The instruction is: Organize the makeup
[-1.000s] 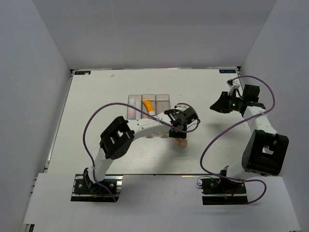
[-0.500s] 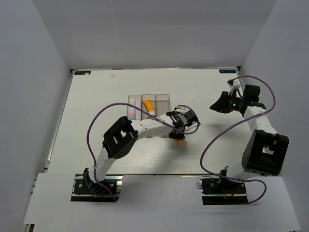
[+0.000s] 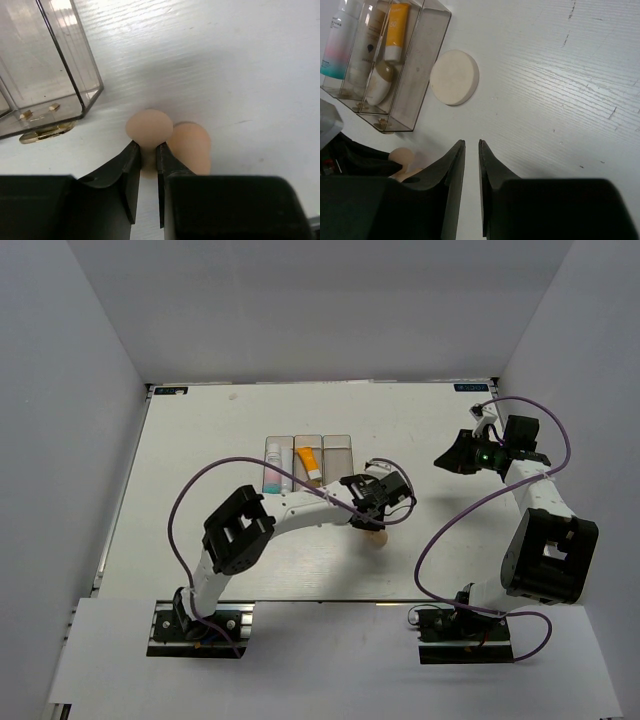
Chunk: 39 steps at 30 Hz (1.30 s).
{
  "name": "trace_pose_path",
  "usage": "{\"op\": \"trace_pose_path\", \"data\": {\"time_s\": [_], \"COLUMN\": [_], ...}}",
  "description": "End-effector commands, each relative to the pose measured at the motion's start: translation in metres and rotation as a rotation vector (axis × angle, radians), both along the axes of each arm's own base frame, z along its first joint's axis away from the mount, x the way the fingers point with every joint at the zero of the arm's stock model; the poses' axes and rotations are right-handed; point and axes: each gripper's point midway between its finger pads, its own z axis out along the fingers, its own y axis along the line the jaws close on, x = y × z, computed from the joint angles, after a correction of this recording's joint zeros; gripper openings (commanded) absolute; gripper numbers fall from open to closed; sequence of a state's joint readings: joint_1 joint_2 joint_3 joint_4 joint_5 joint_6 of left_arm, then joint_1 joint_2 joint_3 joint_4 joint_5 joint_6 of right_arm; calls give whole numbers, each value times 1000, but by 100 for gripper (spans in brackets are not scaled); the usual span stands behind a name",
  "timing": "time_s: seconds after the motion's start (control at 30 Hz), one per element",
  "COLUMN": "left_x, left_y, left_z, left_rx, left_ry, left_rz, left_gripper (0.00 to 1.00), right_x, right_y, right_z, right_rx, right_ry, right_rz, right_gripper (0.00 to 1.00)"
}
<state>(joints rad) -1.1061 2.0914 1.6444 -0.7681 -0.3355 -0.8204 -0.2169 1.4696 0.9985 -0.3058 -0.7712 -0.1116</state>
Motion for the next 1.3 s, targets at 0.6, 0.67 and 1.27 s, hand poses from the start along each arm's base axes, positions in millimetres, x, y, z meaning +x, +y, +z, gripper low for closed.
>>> {"op": "trace_pose_path", "data": {"time_s": [0.6,0.67,1.27], "left_x": [75,90,132], "left_y": [20,33,73], "left_z": [121,121,103], "left_rx": [-156,-144,-76], "left_ry": [-307,-319,-315], "left_rz": [162,195,242], "left_gripper": [15,15,63], "right_x": [-45,-60,-138], "right_y": [36,43,88], "right_z": [8,5,-38], "right_rx": [122,132,14], "right_ry": [-41,-51,-145], "right_rz": [325,401,754], "right_gripper": [48,54,79]}}
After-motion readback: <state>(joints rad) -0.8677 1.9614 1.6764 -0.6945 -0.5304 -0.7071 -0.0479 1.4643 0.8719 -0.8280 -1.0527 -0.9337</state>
